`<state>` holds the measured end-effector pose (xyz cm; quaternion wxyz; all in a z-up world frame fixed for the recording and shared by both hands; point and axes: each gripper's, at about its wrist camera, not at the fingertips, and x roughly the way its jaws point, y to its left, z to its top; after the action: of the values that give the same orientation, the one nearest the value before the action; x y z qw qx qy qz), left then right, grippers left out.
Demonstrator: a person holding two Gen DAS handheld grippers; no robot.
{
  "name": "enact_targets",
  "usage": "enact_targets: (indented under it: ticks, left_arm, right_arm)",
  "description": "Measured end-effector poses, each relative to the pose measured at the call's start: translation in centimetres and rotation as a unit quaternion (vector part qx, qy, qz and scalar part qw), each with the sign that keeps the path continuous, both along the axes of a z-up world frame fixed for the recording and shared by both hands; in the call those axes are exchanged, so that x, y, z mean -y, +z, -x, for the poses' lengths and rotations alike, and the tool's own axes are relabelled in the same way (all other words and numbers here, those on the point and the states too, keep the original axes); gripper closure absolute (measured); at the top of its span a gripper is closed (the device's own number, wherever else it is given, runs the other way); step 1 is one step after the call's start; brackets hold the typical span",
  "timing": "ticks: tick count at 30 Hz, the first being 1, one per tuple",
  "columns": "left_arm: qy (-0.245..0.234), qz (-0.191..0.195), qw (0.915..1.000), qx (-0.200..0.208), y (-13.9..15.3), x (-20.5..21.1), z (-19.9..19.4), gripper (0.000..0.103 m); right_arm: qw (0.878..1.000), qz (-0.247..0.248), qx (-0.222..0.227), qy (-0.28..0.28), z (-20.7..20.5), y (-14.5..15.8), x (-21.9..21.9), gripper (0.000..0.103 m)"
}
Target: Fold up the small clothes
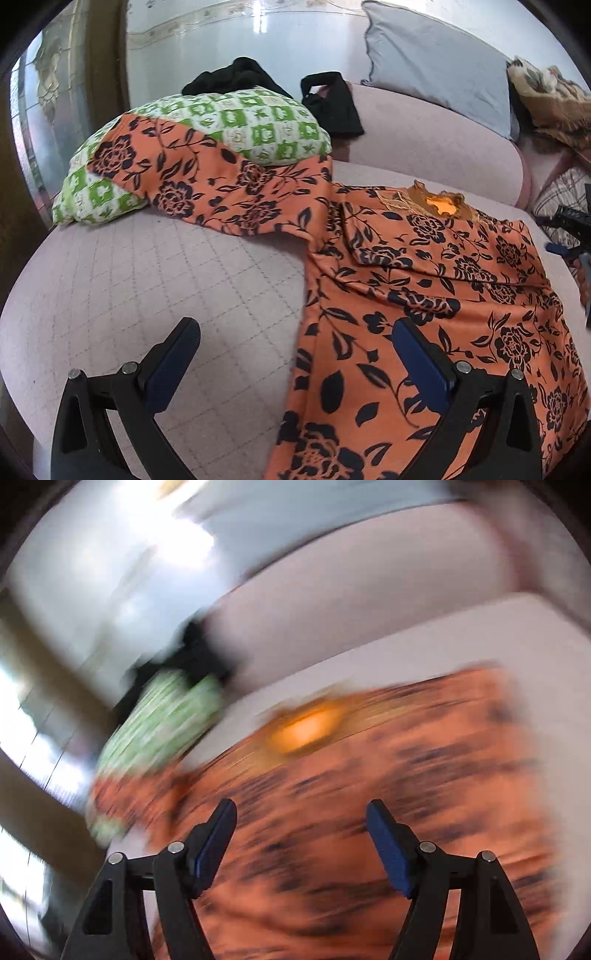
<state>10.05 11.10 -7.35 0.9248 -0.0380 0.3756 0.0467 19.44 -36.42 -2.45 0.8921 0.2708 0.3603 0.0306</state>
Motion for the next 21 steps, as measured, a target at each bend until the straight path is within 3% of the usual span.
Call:
enact_targets:
  ticks: [3,7,11,14,16,20,21]
  left_arm:
    - [-0.026,-0.020,0.9995,0.001,0.4,1.7,-1.7,0.000]
    - [-0.057,-0.035,0.9977,0.012,1.6,4.3,-4.9,0.000]
    - [-0.091,-0.045,0.9946,0.023,2.1,7.4,-9.7,0.000]
    - [-0.111,-0.049,0.9926,0.011,1.1,9.5,-13.7,0.000]
    - [-0.116,-0.055,0.9916,-0.013,-0.2,10.2,-15.8,0.000]
    - [-0.100,-0.050,0.9904,-0.081,-3.5,10.0,-18.6,0.000]
    - [-0.092,-0.047,0.9896,-0.100,-4.4,9.7,-18.9,0.000]
  right_arm:
    - [0.995,0.057,-0.069,-0.037,-3.3,-0.8,4.9,0.026]
    - [0.989,0.102,-0.104,0.011,-7.8,0.6,4.5,0.026]
    - [0.974,0.168,-0.148,0.045,-12.7,1.7,1.9,0.026]
    - [0.940,0.254,-0.207,0.090,-15.5,0.4,-0.8,0.027]
    - [0.913,0.274,-0.277,0.119,-17.5,-1.9,-1.7,0.028]
    - [0.883,0.317,-0.336,0.081,-18.6,-3.0,0.9,0.029]
    - [0.870,0.329,-0.359,0.077,-18.4,-3.5,2.1,0.029]
